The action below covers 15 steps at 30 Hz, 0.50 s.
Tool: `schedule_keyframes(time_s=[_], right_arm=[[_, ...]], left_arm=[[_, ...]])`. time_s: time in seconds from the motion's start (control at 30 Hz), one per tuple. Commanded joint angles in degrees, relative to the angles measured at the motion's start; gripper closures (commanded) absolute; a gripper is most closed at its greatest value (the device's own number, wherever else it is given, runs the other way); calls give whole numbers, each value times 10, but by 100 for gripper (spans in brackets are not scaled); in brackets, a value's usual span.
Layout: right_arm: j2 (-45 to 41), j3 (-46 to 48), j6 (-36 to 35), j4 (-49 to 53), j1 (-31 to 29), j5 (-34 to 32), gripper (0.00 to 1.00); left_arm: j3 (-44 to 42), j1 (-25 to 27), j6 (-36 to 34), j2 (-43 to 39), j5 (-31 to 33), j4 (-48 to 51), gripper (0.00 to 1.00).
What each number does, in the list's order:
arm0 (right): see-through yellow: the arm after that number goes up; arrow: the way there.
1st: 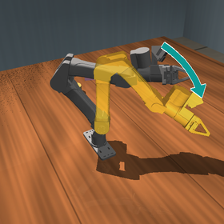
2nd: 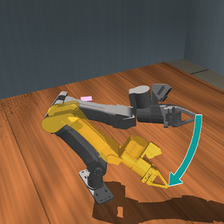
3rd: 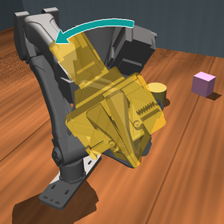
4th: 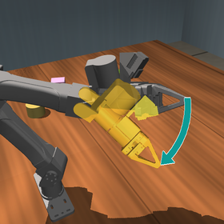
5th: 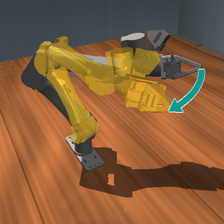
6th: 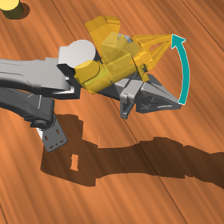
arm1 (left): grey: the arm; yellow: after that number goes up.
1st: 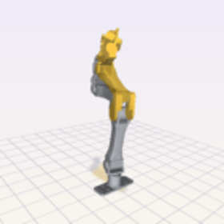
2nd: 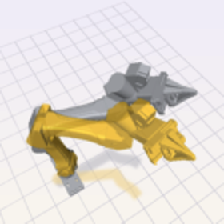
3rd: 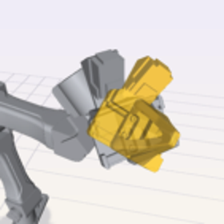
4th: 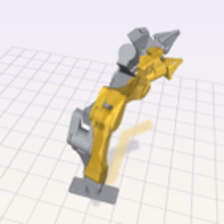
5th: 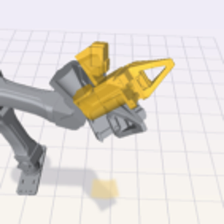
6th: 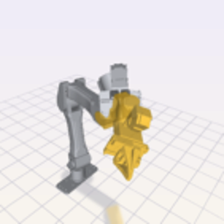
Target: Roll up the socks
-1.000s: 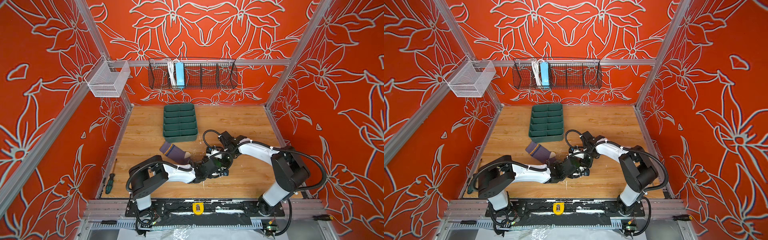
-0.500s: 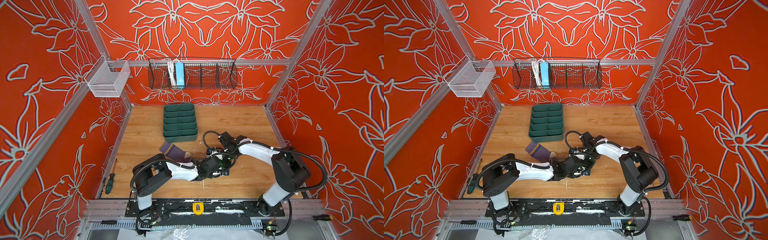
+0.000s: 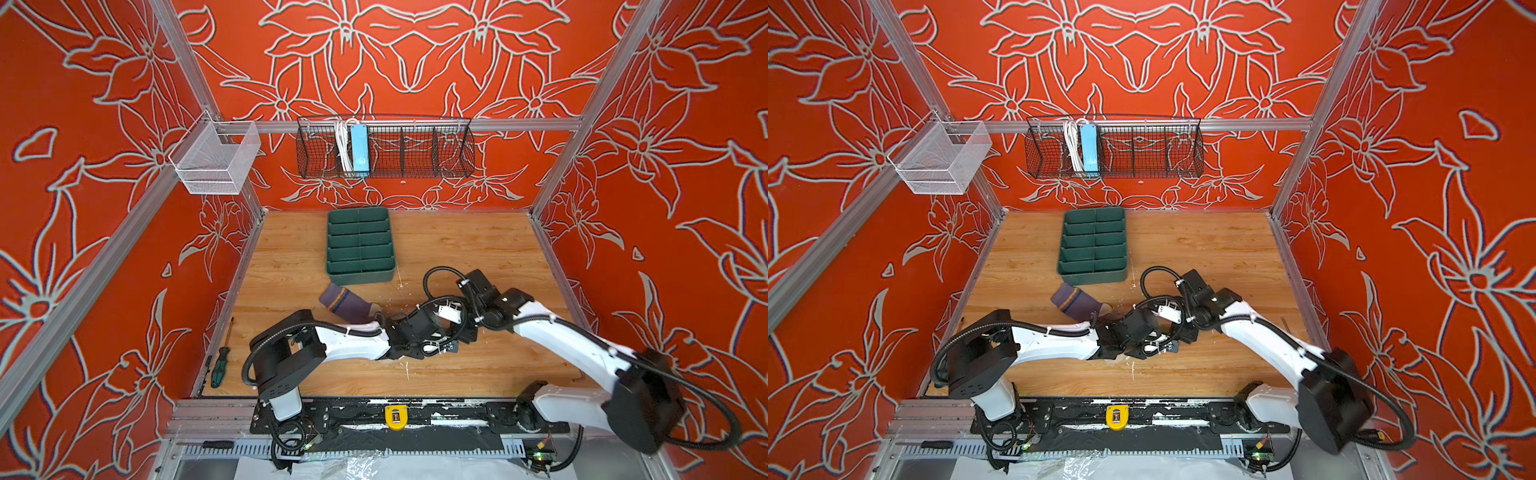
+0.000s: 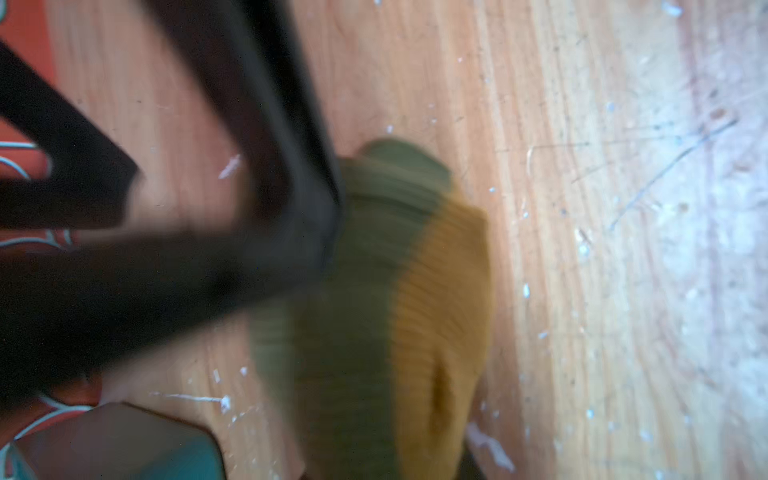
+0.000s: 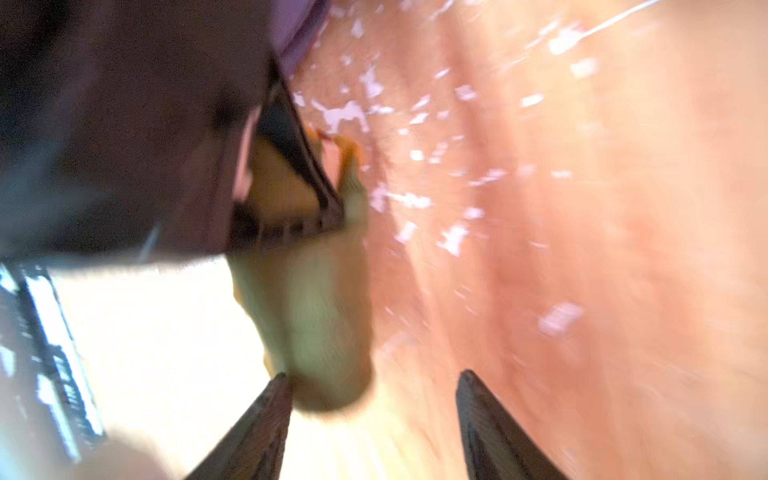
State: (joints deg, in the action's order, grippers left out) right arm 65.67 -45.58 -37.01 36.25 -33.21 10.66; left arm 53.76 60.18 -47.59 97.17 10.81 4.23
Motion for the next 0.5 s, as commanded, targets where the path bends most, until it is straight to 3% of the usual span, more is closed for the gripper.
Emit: schedule_keyframes(time_s=[0.0,0.13,0.27,0.37,0.47], right_arm=[[-99,43,-2,-14,3,-96,30],[-221,88,25,-95,42,-248,15],[-261,88,107,-140,132,-343,13],[-277,74,169,-162,155,-374,13],[-293,63,227,-163,156,-332,14]], left_arm=[[-10,-12,-7,-19,-8,7,100],[-9,-44,-13,-44,-18,14,100],[14,-97,-44,-79,-61,52,100],[61,-149,-78,-91,-114,116,100],[144,-213,-99,-78,-166,197,100]])
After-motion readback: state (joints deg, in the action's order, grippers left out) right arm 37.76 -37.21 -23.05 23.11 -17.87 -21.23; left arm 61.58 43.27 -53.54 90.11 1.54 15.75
